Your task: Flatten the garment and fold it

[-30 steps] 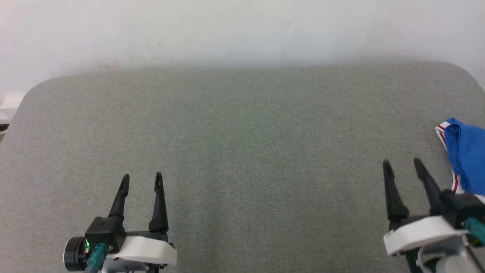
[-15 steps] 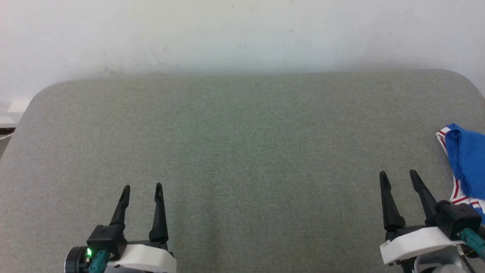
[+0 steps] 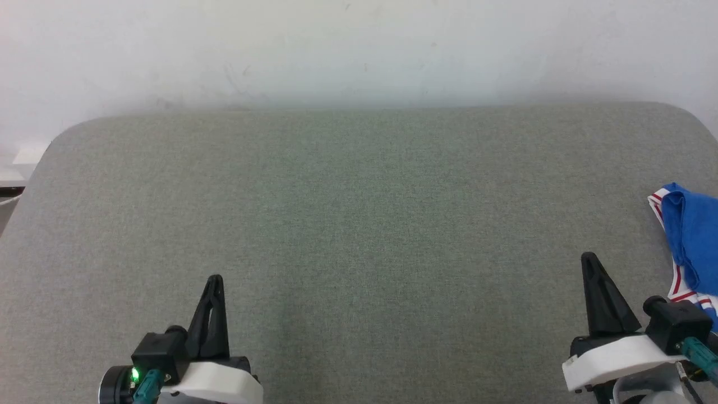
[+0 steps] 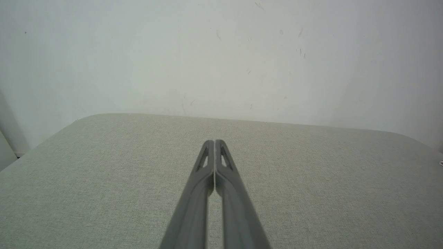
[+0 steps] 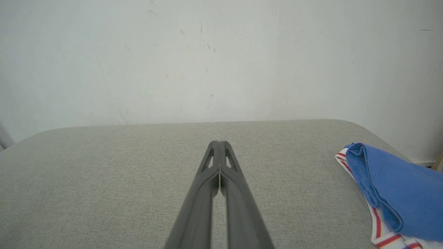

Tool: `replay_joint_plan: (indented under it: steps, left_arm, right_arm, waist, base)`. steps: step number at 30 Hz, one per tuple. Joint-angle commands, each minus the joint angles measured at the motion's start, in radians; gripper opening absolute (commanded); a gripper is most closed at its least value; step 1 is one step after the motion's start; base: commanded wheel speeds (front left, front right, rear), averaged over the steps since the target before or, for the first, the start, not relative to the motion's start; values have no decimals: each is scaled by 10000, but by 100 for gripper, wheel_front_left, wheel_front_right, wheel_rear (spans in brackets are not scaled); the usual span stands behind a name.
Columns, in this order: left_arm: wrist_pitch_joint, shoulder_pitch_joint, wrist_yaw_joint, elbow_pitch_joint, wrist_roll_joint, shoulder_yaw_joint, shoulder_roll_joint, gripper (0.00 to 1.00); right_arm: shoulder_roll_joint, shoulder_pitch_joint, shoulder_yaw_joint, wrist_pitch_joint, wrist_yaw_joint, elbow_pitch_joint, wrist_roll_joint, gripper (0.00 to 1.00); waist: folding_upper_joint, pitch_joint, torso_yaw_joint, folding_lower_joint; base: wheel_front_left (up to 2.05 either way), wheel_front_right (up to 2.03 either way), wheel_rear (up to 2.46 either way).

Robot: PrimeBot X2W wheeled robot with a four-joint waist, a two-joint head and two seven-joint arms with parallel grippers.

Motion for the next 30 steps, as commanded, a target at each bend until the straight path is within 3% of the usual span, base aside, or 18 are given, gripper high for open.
replay_joint_plan:
  steps: [1, 30]
  left_arm:
    - [68, -23, -3, -28, 50, 10, 0, 0]
    - [660, -154, -29, -218, 359, 68, -2, 0]
  right_arm:
    - [4, -10, 23, 58, -1, -44, -52, 0]
    - [13, -67, 159, 555, -6, -301, -378, 0]
  waist:
    - [0, 0, -4, 0]
    - [0, -3, -50, 0]
  base:
    - [0, 0, 0]
    - [0, 0, 0]
